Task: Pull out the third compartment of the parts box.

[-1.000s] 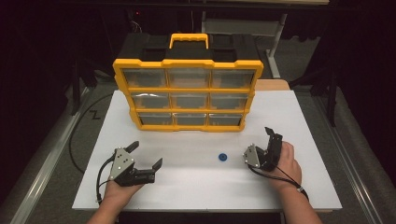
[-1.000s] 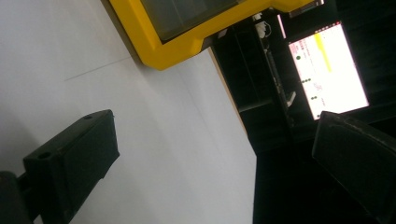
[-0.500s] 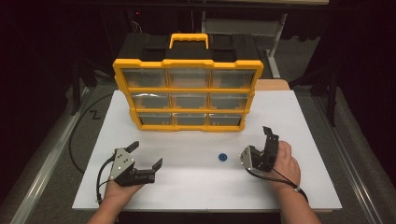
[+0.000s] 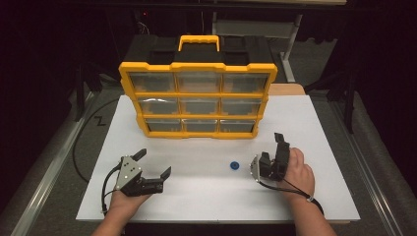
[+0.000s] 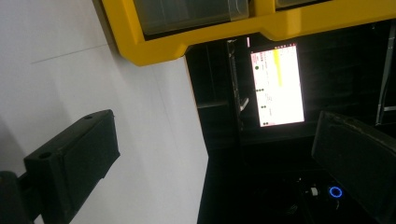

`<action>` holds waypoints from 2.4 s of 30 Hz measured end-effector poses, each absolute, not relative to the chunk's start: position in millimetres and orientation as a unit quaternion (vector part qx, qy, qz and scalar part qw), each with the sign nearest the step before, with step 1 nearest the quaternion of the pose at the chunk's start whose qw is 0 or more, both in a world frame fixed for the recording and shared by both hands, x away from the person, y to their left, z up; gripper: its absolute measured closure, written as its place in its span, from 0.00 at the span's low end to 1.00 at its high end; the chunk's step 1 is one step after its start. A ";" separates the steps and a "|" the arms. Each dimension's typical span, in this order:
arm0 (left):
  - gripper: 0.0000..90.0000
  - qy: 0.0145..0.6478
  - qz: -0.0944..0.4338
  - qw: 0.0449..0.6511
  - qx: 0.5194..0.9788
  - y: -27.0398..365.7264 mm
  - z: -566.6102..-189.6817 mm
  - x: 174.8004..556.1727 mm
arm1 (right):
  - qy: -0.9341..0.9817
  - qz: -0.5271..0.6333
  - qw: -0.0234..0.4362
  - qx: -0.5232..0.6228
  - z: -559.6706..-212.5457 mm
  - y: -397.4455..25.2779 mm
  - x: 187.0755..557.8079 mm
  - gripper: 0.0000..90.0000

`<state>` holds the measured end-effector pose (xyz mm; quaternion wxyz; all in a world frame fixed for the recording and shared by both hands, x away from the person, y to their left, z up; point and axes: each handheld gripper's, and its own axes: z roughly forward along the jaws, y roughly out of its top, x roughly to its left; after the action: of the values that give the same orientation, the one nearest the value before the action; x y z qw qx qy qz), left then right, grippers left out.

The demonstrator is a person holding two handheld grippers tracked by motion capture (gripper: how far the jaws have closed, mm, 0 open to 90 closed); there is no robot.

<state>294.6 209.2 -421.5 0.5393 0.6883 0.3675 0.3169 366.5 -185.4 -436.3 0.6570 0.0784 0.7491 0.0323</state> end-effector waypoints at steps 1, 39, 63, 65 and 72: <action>0.01 0.368 0.317 0.539 0.688 209.2 -421.6 294.6 | 0.748 0.030 0.658 0.077 -436.6 -185.0 366.5 0.02; 0.01 0.354 0.340 0.520 0.700 205.6 -422.6 294.0 | 0.741 -0.011 0.671 0.027 -445.2 -178.1 363.1 0.28; 0.01 0.356 0.338 0.517 0.701 206.4 -422.4 294.7 | 0.732 0.006 0.681 0.012 -437.7 -153.2 360.6 0.44; 0.01 0.356 0.338 0.516 0.702 206.0 -422.5 294.8 | 0.732 0.009 0.681 0.010 -434.7 -151.0 361.9 0.45; 0.01 0.353 0.337 0.518 0.702 206.5 -422.2 294.1 | 0.733 0.001 0.680 0.012 -421.1 -144.3 367.6 0.46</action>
<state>294.1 206.5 -422.2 0.5181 0.7022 0.3532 0.3372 367.6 -144.3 -421.1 0.6801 0.0122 0.7330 0.0006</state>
